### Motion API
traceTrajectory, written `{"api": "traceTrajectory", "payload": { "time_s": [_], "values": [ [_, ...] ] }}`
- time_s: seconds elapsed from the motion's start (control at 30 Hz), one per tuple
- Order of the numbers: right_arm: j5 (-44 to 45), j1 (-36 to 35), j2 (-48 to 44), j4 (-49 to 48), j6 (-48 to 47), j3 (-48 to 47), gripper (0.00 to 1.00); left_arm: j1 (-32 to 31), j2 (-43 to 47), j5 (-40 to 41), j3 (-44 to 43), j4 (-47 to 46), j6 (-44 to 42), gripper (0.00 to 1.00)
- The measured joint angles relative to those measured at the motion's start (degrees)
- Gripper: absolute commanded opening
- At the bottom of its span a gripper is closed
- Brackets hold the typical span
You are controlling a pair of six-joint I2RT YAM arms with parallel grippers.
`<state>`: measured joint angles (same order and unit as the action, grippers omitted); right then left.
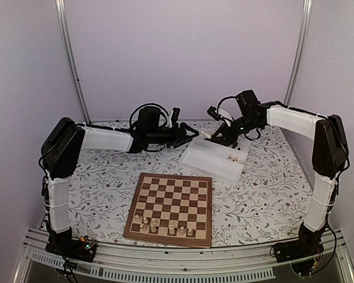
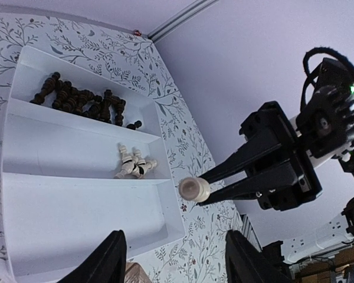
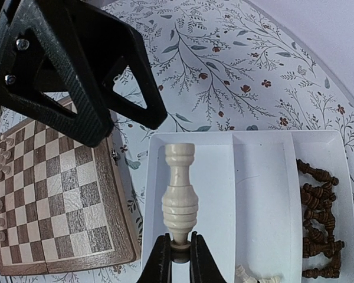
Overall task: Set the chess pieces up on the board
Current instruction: Pick up the chess piece from the storage box.
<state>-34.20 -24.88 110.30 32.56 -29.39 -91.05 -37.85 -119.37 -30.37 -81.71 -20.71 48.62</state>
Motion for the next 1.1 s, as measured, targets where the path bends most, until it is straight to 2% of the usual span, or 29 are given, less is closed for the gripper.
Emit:
{"api": "traceTrajectory", "payload": {
  "time_s": [0.2, 0.37, 0.57, 0.8, 1.0, 1.1],
  "values": [
    [-2.6, -0.8, 0.0, 0.4, -0.4, 0.1, 0.01, -0.1, -1.0, -2.3, 0.0, -5.3, 5.0, 0.57],
    [-3.5, -1.5, 0.0, 0.7, -0.9, 0.1, 0.01, -0.3, -1.9, -3.3, -0.3, -7.1, 6.9, 0.51],
    [-3.9, -2.1, 0.0, 0.9, -1.5, 0.1, 0.01, -0.5, -3.4, -4.2, -0.6, -7.8, 8.7, 0.36],
    [-3.9, -2.3, 0.0, 1.0, -1.7, 0.1, 0.02, -0.6, -3.7, -5.4, -0.6, -10.7, 10.8, 0.11],
    [-3.8, -2.3, -0.1, 0.9, -1.8, 0.4, 0.01, -0.5, -3.3, -6.3, 0.0, -11.3, 9.6, 0.02],
    [-3.7, -2.2, -0.8, 0.9, -2.2, 2.5, 0.01, -0.5, 0.5, -4.9, 3.5, -5.8, 4.1, 0.02]
  ]
}}
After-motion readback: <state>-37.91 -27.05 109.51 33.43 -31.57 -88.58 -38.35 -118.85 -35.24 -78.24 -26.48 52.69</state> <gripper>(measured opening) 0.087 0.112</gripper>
